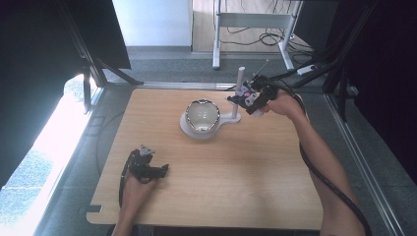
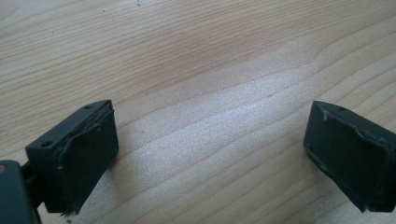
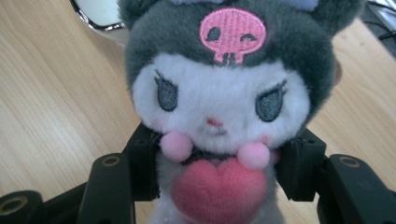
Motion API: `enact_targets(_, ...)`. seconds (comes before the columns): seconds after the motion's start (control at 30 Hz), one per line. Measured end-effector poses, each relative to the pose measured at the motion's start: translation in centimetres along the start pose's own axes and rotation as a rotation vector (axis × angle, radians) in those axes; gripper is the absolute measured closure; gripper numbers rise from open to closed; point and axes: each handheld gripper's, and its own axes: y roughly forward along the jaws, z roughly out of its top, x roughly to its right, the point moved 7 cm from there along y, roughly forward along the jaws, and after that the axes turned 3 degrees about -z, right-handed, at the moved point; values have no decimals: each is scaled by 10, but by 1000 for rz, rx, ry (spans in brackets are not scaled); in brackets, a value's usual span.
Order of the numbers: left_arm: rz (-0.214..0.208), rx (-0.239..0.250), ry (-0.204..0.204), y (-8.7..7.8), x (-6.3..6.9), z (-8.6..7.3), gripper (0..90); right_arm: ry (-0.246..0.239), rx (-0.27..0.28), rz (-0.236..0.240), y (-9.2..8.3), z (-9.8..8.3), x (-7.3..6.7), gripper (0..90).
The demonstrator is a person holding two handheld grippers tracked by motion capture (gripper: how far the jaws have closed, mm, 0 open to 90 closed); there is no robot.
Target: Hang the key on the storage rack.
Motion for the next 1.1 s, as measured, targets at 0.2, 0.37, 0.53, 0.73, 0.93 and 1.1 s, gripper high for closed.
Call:
enact_targets(0.2,1,1,0,0,0,0,30,29,-22,-27,11,-12,8,422)
enact_targets(0.37,1,1,-3,0,0,0,31,41,-11,-38,17,-16,13,419)
enact_targets(0.53,0,-1,-1,0,0,0,31,40,3,-54,32,-15,13,409)
enact_targets(0.73,0,-1,-1,0,0,0,31,26,12,-70,52,-12,9,377)
enact_targets(0.93,0,-1,-1,0,0,0,31,-6,33,-83,63,-12,5,227)
enact_targets(1.1,0,-1,-1,0,0,0,31,11,51,-121,58,-16,10,151)
